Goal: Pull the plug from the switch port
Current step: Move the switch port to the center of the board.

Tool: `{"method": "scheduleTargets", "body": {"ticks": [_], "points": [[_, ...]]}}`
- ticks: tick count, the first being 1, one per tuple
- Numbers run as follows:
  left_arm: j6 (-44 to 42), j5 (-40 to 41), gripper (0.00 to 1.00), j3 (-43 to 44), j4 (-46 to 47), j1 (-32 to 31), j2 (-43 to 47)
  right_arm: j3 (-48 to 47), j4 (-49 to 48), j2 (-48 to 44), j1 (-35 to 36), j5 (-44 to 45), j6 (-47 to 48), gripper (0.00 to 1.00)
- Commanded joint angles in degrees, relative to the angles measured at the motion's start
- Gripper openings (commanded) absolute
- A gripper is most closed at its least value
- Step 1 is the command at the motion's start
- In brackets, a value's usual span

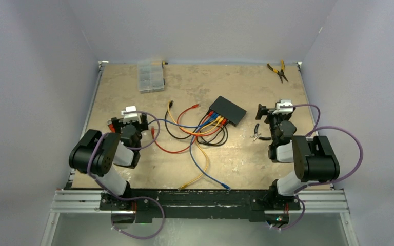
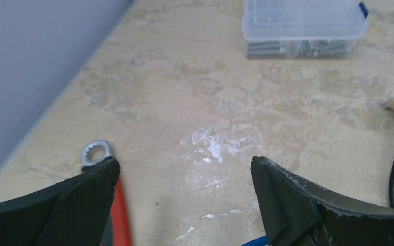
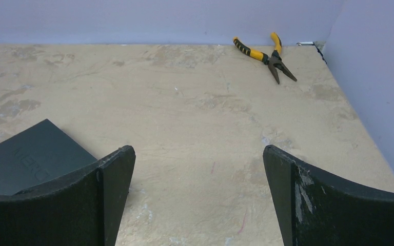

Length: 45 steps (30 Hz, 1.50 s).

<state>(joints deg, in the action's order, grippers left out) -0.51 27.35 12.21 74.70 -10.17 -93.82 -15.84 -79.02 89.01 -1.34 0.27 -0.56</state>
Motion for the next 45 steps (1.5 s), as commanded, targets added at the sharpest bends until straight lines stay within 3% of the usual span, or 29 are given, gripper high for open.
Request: {"method": "scheduleTargets", "body": {"ticks": [1,3,7,9,10,13,16,20,24,28,33,37,43,45], "points": [[1.07,3.33,0.99,1.09,-9.87,-1.22,14.77,-7.94,16.57,-11.25,0.2,-1.45,0.21,0.99],[10.78,7.67,0.99,4.45,-23.25,-1.17,23.0,-11.21,23.49,-16.1,0.18,-1.35,-5.2,0.99],[39.27,15.82,0.99,14.48,-57.56,-1.16,34.81,-16.84,33.95,-23.02,0.12,-3.49,-8.81,0.99],[46.0,15.3,0.99,18.48,-68.91,-1.16,37.34,-19.37,40.21,-24.83,0.11,-2.75,-12.12,0.98],[45.15,13.98,0.99,20.04,-70.96,-1.16,38.22,-20.92,45.73,-25.33,0.16,-0.07,-14.82,0.99],[39.49,7.78,0.99,22.0,-71.23,-1.16,39.6,-25.04,58.54,-25.09,0.08,11.87,-26.08,0.99],[36.59,-0.25,0.99,26.16,-76.41,-1.1,38.97,-27.41,68.55,-24.85,-0.12,18.41,-34.66,0.99],[32.59,-10.35,0.99,28.58,-75.7,-1.08,35.72,-27.47,69.13,-24.8,-0.31,11.0,-30.92,0.99],[32.1,-13.57,0.99,28.97,-75.58,-1.08,33.28,-26.03,71.46,-24.16,-0.26,14.53,-32.36,0.99],[30.97,-17.46,0.99,30.26,-75.57,-1.12,28.88,-24.27,70.3,-23.62,-0.26,8.99,-31.31,0.99],[29.74,-24.87,0.99,34.08,-75.59,-1.19,22.17,-22.09,66.4,-21.89,-0.26,-4.04,-29.0,0.99],[28.7,-29.25,0.99,38.07,-72.96,-2.43,18.3,-21.09,64.95,-20.15,-0.27,-7.78,-31.22,0.99],[24.19,-24.81,0.96,48.97,-78.02,-10.1,10.47,-23.08,66.17,-11.24,-0.31,-15.5,-32.82,0.99],[23.07,-23.94,0.96,52.66,-79.5,-12.36,6.79,-21.95,61.79,-9.35,-0.3,-19.58,-33.46,0.99]]}}
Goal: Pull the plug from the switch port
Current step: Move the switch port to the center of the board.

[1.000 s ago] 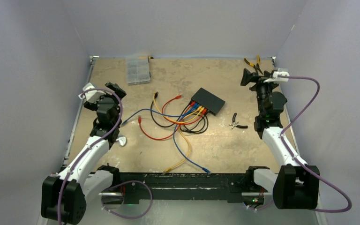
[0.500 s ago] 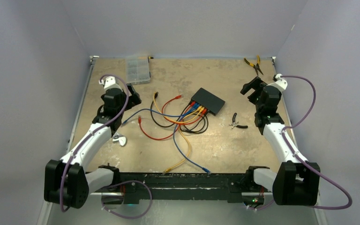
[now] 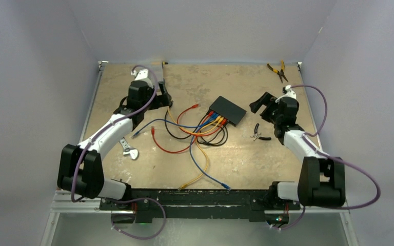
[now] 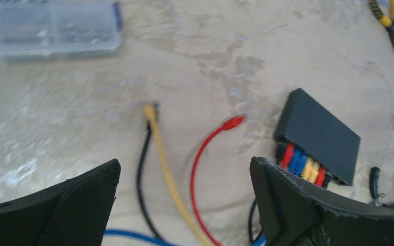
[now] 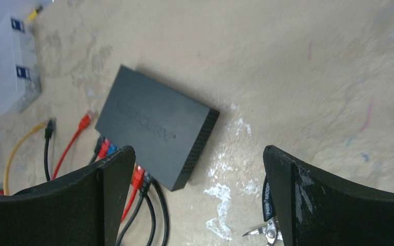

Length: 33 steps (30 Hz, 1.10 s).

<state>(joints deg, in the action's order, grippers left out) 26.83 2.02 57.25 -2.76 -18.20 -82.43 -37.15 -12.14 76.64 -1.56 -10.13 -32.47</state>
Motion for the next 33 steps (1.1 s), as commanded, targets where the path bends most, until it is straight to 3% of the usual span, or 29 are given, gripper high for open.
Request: {"method": "scheduleTargets", "body": {"ticks": [1,4,17,26,33], "points": [[-4.59,1.27,0.96,9.26,-2.29,-5.11,-6.15,0.34,-7.92,3.68,-0.03,-11.41,-1.9,0.99],[-5.44,0.4,0.96,14.03,-3.21,-7.1,-11.28,2.88,-14.54,5.19,0.05,-15.92,-3.75,0.99],[-4.69,-12.28,0.9,36.43,-6.07,-13.04,-39.71,0.39,-14.84,15.73,0.14,-21.43,-4.43,0.94],[-1.48,-19.68,0.87,37.67,-2.27,-13.09,-46.31,-5.67,-14.24,23.41,4.61,-24.04,-4.58,0.84],[1.42,-22.85,0.78,31.18,3.83,-13.05,-42.95,-11.02,-12.52,26.54,7.22,-23.39,-3.76,0.79]]}}
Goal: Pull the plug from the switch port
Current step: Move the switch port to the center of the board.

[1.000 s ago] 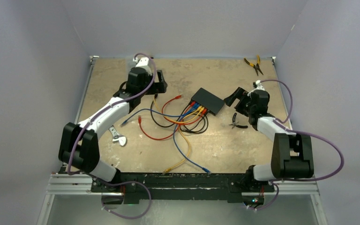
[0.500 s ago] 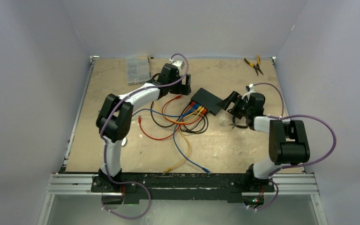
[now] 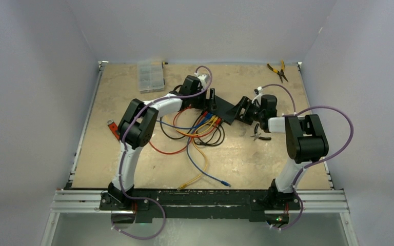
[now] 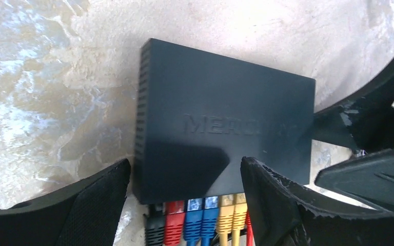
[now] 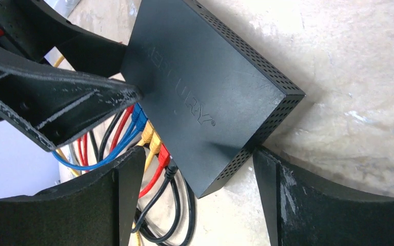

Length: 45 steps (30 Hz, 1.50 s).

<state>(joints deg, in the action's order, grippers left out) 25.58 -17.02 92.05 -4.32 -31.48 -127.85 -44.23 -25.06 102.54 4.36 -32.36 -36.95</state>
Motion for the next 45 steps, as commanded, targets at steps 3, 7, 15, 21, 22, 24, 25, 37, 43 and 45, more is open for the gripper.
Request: {"method": "scheduleTargets", "body": {"ticks": [3,7,15,21,22,24,25,37,43,45], "points": [[3.91,-4.48,0.76,-7.71,8.06,0.2,5.61,-7.21,2.68,2.09,2.0,-1.0,2.12,0.77],[5.92,-6.05,0.71,-13.02,11.48,0.2,9.92,-11.66,5.16,4.41,3.06,-1.6,3.76,0.75],[10.09,-7.16,0.66,-23.37,16.73,0.2,17.47,-21.61,8.87,11.2,5.32,-4.38,5.31,0.74],[12.06,-7.41,0.65,-26.05,17.73,-0.34,20.11,-30.3,12.86,15.97,8.15,-5.05,6.29,0.75],[12.25,-7.35,0.64,-26.31,17.8,-0.53,20.36,-31.63,13.57,16.83,8.85,-5.11,6.42,0.75],[12.74,-7.36,0.64,-26.77,18.17,-0.89,20.66,-34.61,15.0,18.63,10.23,-5.06,6.83,0.75],[12.92,-7.39,0.64,-26.94,18.35,-1.13,20.75,-35.86,15.62,19.38,10.9,-5.16,6.93,0.75],[15.34,-7.48,0.64,-30.39,20.63,-4.89,23.2,-43.32,20.45,23.33,16.09,-6.93,9.12,0.76],[11.19,-1.91,0.74,-29.73,14.7,-7.13,25.86,-42.41,21.35,22.33,17.27,-6.52,10.16,0.78],[8.91,1.01,0.79,-28.96,10.19,-7.43,26.91,-41.95,22.49,21.06,17.26,-4.18,11.47,0.81]]}}
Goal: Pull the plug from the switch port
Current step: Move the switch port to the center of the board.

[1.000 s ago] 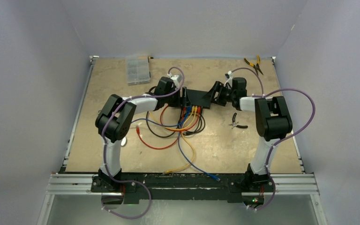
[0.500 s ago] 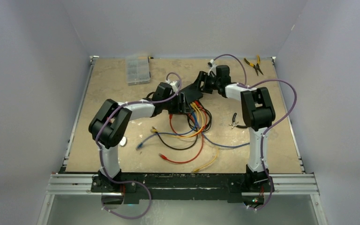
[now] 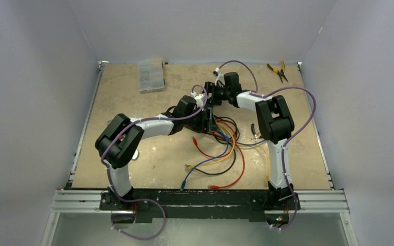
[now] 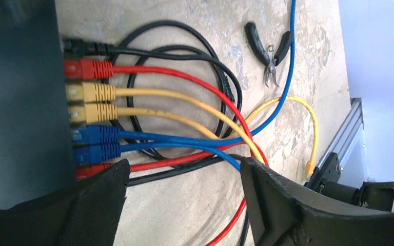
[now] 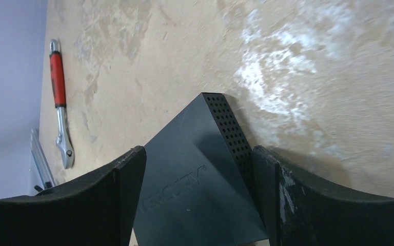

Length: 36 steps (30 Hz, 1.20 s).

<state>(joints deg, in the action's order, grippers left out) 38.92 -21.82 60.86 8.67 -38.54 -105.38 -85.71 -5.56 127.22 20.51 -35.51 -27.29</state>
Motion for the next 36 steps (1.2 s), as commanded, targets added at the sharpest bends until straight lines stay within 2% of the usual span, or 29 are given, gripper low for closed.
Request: {"method": "scheduleTargets", "body": {"ticks": [1,6,9,15,18,24,36], "points": [[-5.55,7.02,0.81,2.48,-4.59,-0.39,5.07,-0.23,3.67,-4.33,1.11,0.08,2.63,0.84],[-10.94,14.16,0.88,3.52,-13.91,-0.39,8.94,1.84,7.39,-9.82,1.11,6.96,5.18,0.97],[-13.6,19.13,0.91,4.61,-17.66,-0.23,10.27,3.7,7.99,-12.33,1.02,10.64,5.49,0.99],[-17.42,21.62,0.96,5.88,-20.16,1.7,10.73,11.43,3.31,-16.21,0.95,12.26,2.64,0.99],[-18.09,19.11,0.98,6.02,-20.77,5.23,9.78,14.77,1.35,-16.68,0.96,12.02,1.78,0.99],[-16.59,8.57,0.98,4.62,-18.63,13.17,6.95,19.44,-2.28,-16.81,0.93,11.28,1.07,0.98],[-13.48,2.83,0.93,4.04,-11.35,14.55,-1.59,17.38,-1.3,-11.83,1.1,10.12,2.06,0.95]]}}
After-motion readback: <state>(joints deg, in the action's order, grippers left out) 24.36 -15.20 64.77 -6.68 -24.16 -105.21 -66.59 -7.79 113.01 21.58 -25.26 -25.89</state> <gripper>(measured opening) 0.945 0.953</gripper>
